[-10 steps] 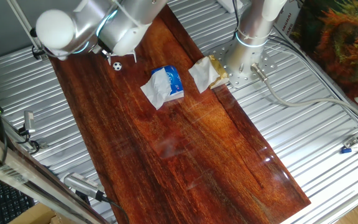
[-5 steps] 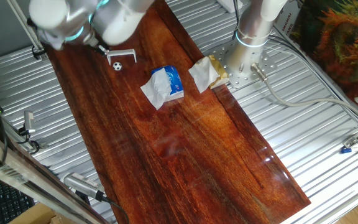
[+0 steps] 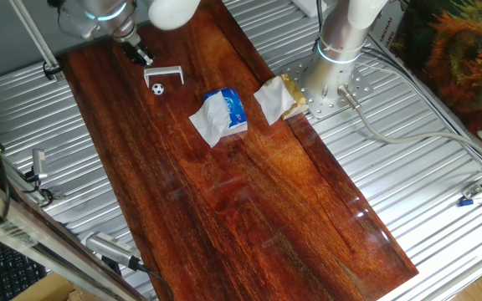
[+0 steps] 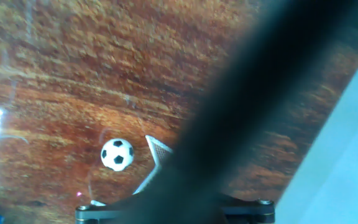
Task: Push the soccer ball into the goal
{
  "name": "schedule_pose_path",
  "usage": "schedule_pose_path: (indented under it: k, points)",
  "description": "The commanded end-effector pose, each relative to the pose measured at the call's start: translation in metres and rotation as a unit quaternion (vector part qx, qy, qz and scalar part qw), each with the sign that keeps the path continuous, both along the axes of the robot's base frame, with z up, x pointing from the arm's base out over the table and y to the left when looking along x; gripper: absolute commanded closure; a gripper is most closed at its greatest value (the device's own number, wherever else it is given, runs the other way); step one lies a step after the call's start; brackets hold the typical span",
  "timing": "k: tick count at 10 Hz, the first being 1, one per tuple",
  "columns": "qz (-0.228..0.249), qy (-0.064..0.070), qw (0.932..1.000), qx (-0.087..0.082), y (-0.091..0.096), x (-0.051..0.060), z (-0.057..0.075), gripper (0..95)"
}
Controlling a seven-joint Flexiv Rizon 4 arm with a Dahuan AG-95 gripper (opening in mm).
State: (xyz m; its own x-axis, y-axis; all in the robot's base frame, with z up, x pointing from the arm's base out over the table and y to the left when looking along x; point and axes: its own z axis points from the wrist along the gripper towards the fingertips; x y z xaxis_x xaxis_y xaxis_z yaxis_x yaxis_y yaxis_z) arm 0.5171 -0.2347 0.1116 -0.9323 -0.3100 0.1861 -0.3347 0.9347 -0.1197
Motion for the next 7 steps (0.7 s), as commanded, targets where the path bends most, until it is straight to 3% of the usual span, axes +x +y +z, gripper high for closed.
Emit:
schedule_pose_path:
  k: [1, 5, 6, 7]
  points:
    - [-0.001, -0.001, 1.0, 0.007, 0.0007, 0.0005, 0.0, 95.0]
    - [-0.002, 0.0, 0.9999, 0.017, 0.0007, 0.0005, 0.0, 95.0]
    - [-0.009, 0.0, 0.9996, 0.028, 0.0007, 0.0005, 0.0, 95.0]
    - [-0.029, -0.002, 0.9983, 0.05, 0.0007, 0.0005, 0.0, 95.0]
